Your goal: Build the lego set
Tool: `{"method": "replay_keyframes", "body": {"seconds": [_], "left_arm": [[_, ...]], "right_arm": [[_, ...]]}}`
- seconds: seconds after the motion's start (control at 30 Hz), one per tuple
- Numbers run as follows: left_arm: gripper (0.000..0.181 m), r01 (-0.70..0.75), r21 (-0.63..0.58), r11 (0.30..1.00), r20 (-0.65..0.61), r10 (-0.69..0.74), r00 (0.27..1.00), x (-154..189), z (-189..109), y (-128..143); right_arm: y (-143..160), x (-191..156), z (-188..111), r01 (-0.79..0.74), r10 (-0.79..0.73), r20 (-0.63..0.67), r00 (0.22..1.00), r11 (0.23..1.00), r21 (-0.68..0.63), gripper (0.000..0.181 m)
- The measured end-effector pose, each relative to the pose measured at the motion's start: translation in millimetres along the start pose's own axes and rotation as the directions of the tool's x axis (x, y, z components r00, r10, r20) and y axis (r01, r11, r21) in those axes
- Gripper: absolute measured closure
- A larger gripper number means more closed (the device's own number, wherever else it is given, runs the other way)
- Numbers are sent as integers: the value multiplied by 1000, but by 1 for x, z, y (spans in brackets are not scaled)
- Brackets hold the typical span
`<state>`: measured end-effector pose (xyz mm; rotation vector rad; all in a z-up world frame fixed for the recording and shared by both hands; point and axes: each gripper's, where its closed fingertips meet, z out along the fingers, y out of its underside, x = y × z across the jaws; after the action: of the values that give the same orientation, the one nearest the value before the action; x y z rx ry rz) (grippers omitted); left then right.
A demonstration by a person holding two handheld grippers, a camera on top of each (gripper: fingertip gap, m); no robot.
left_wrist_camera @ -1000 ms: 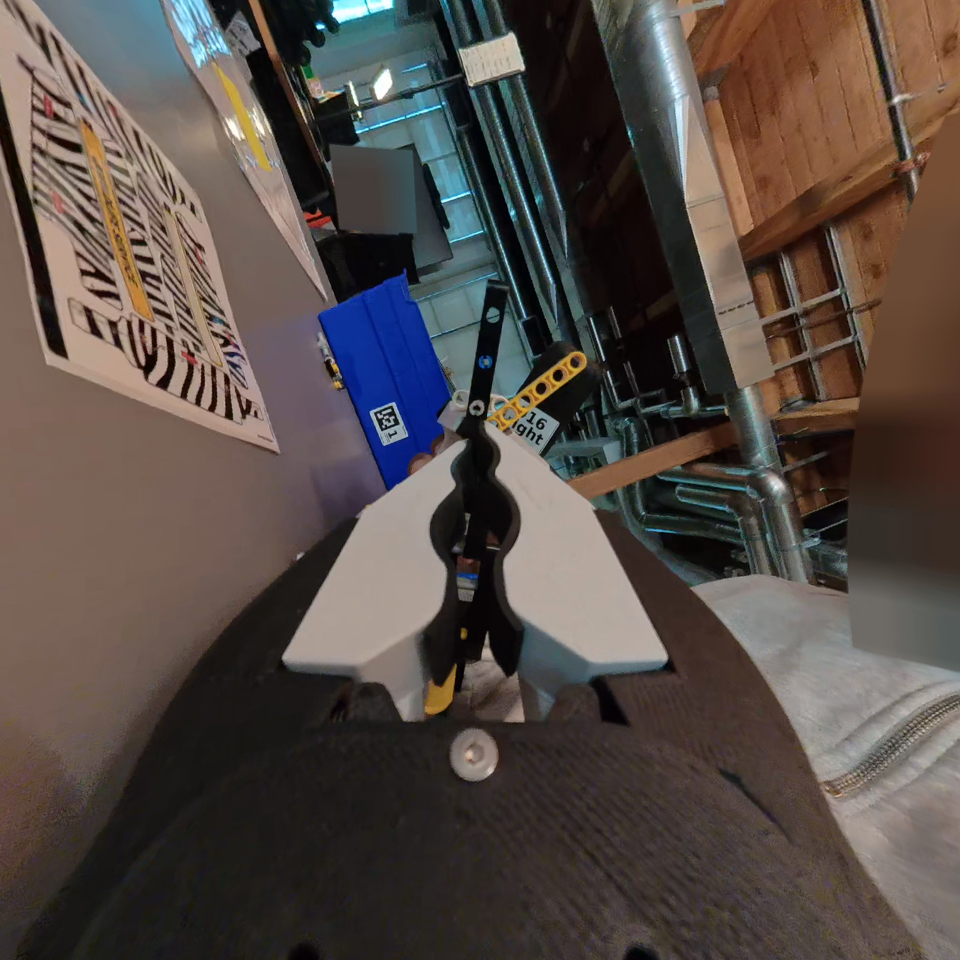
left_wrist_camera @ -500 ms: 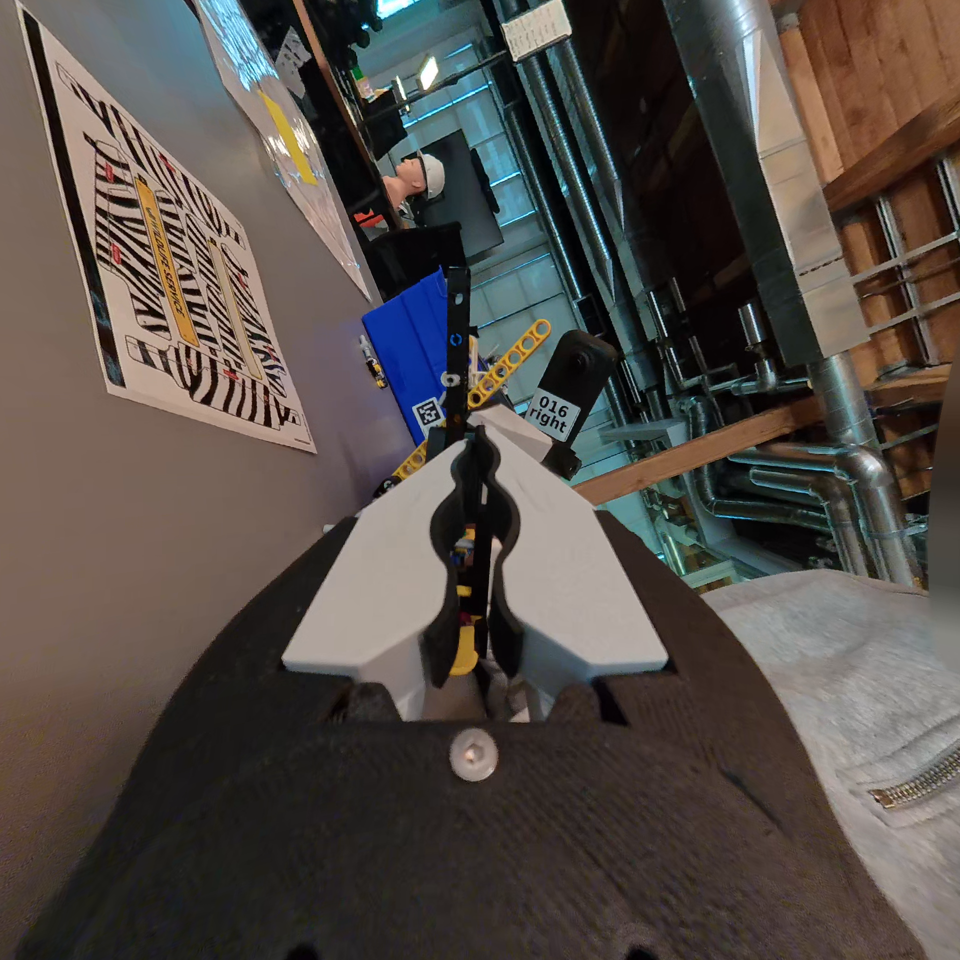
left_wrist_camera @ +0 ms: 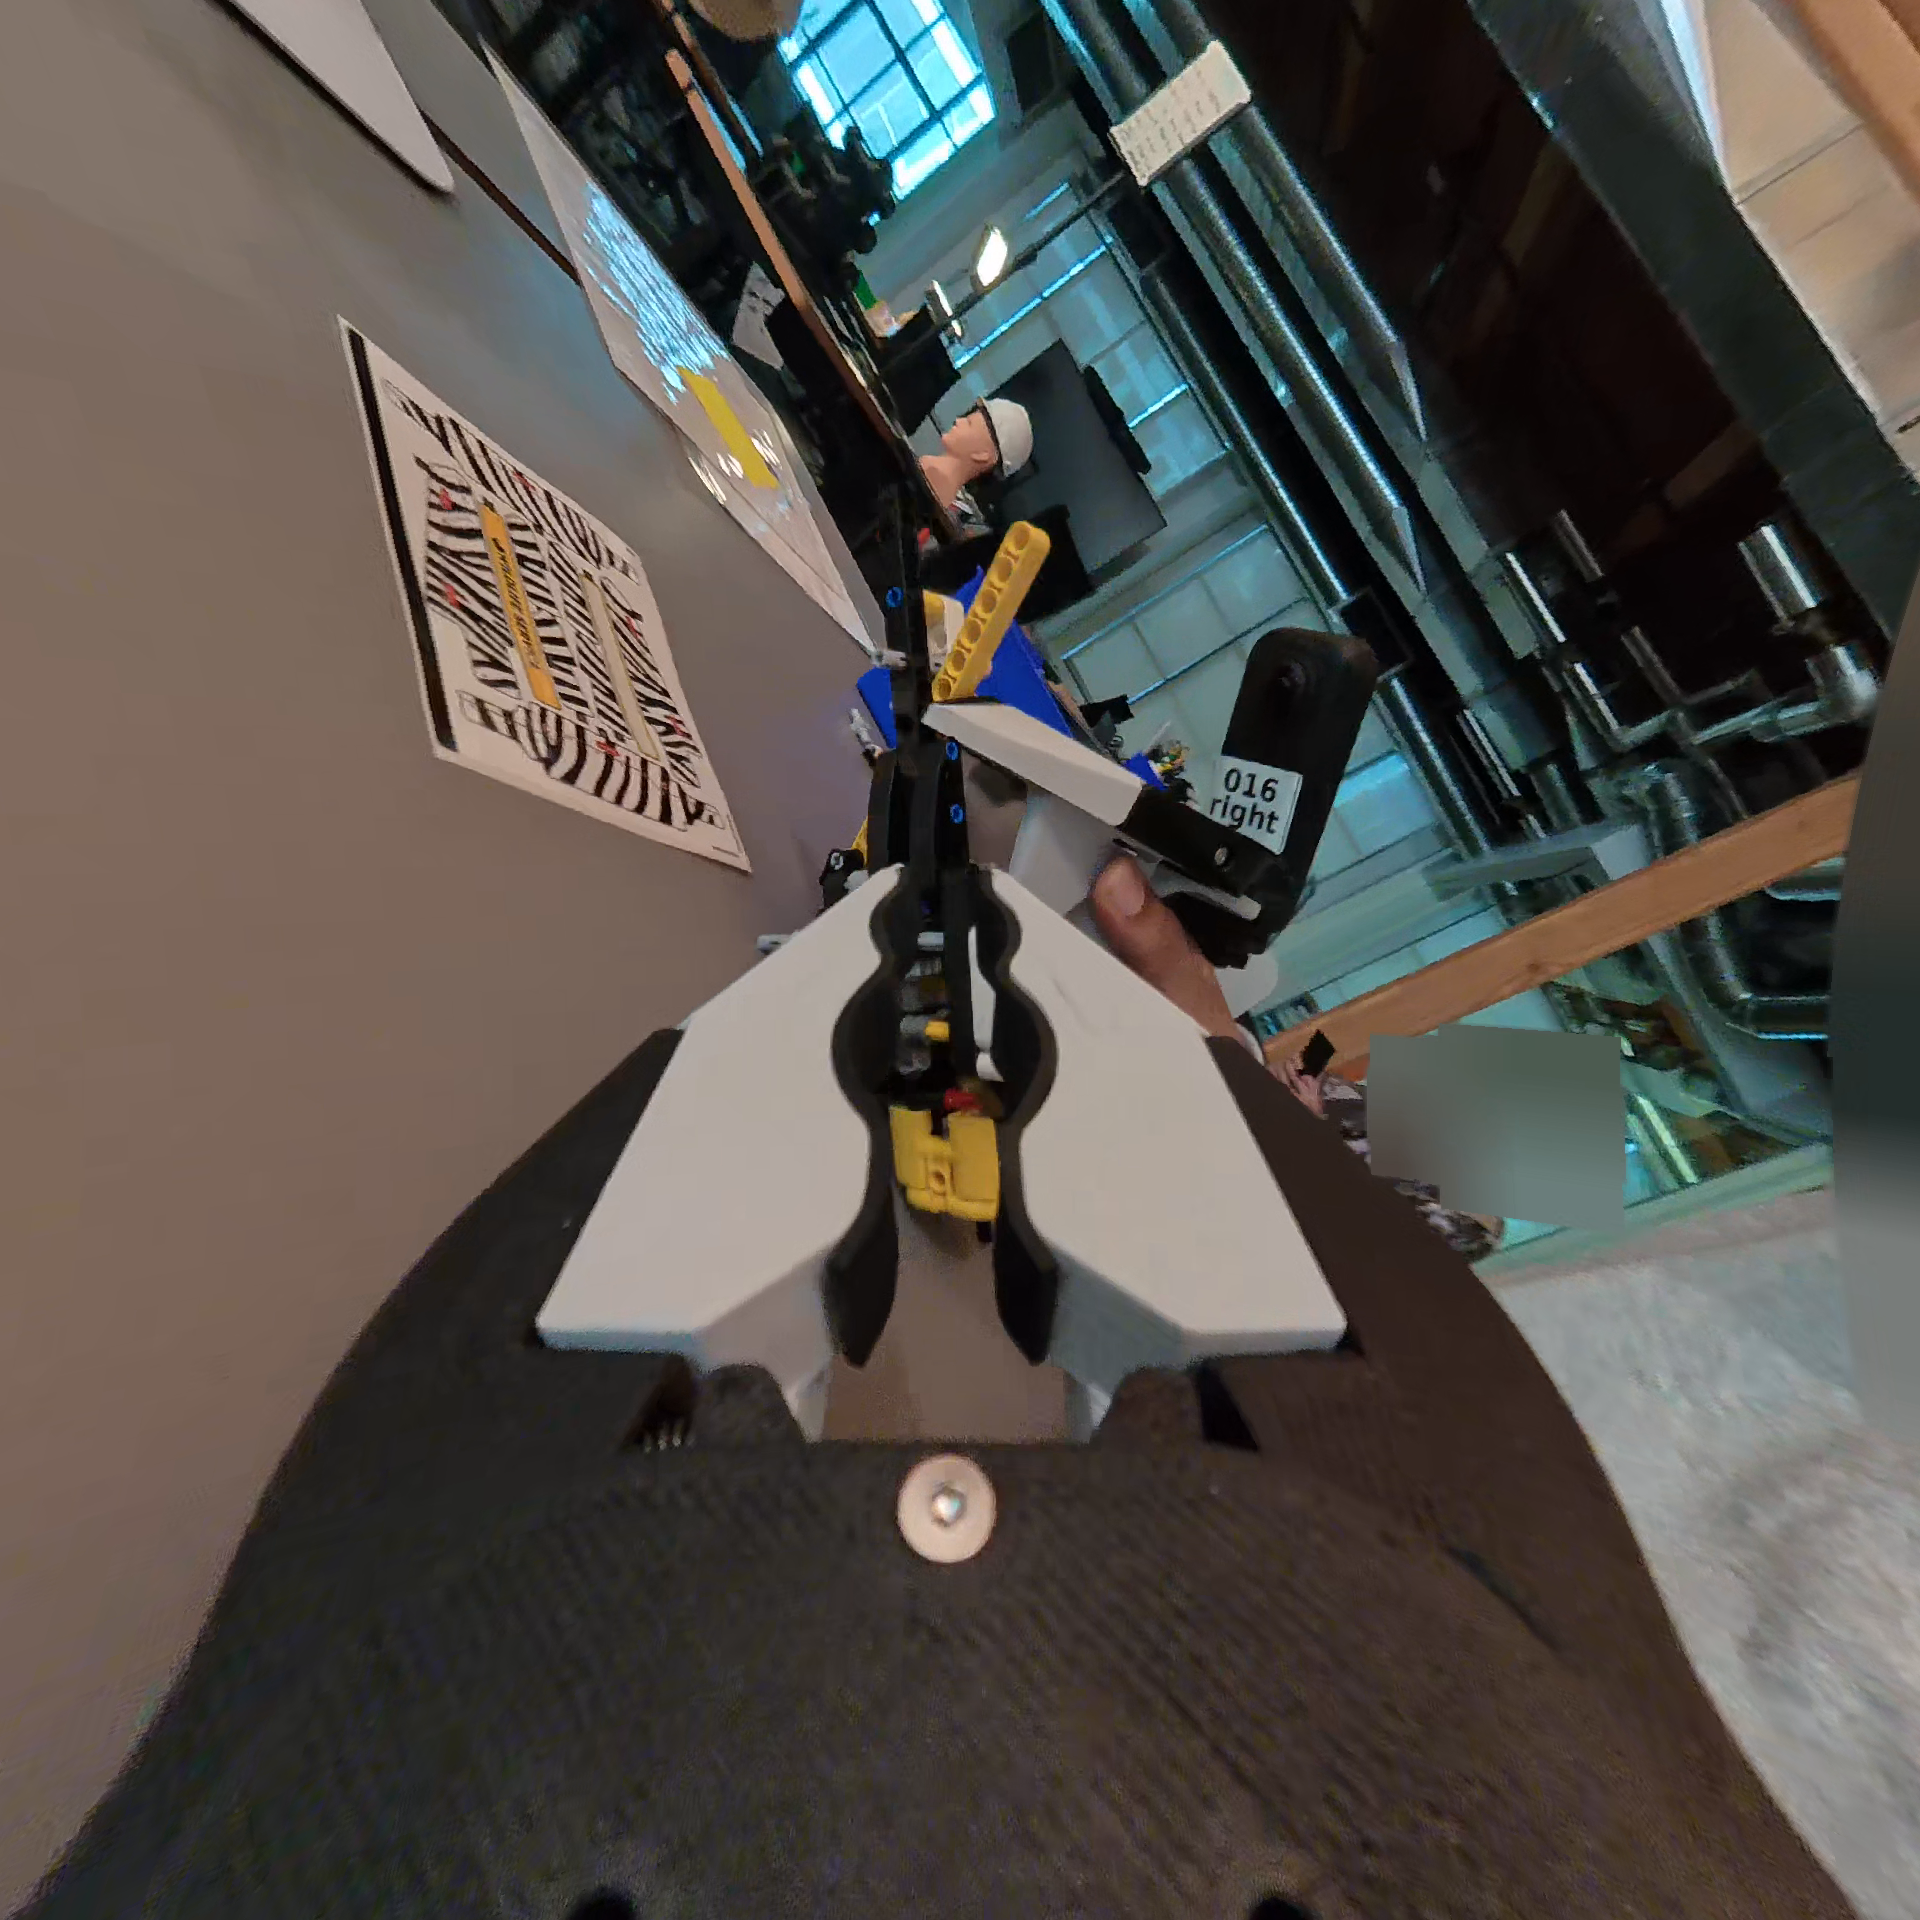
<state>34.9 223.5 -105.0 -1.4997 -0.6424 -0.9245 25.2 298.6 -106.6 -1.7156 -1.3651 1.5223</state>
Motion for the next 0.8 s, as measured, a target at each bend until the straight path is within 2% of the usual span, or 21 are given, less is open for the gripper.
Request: {"method": "replay_keyframes", "body": {"seconds": [0.17,0.33,0.4,0.5,0.6,0.7,0.8], "left_arm": [[168,-112,36,993,61,110,992,4,-30,1],[167,-160,59,985,86,155,984,10,-59,7],[167,-183,72,981,92,176,980,13,-72,8],[168,-222,109,969,117,209,971,14,-89,5],[166,-200,150,968,69,192,979,29,-98,-9],[166,-262,130,956,129,246,961,19,-106,-12],[165,-235,137,962,104,222,969,19,-111,-16]], "right_arm": [[0,-4,21,58,-65,-71,995,993,-100,172],[7,-6,53,76,-118,-136,984,957,-281,171],[17,-5,69,76,-148,-167,975,924,-375,171],[32,-4,86,133,-275,-207,939,845,-518,172],[46,-4,95,189,-407,-216,888,749,-635,172],[47,-5,100,220,-487,-237,841,707,-672,172],[48,-8,102,191,-460,-248,853,716,-671,167]]}}
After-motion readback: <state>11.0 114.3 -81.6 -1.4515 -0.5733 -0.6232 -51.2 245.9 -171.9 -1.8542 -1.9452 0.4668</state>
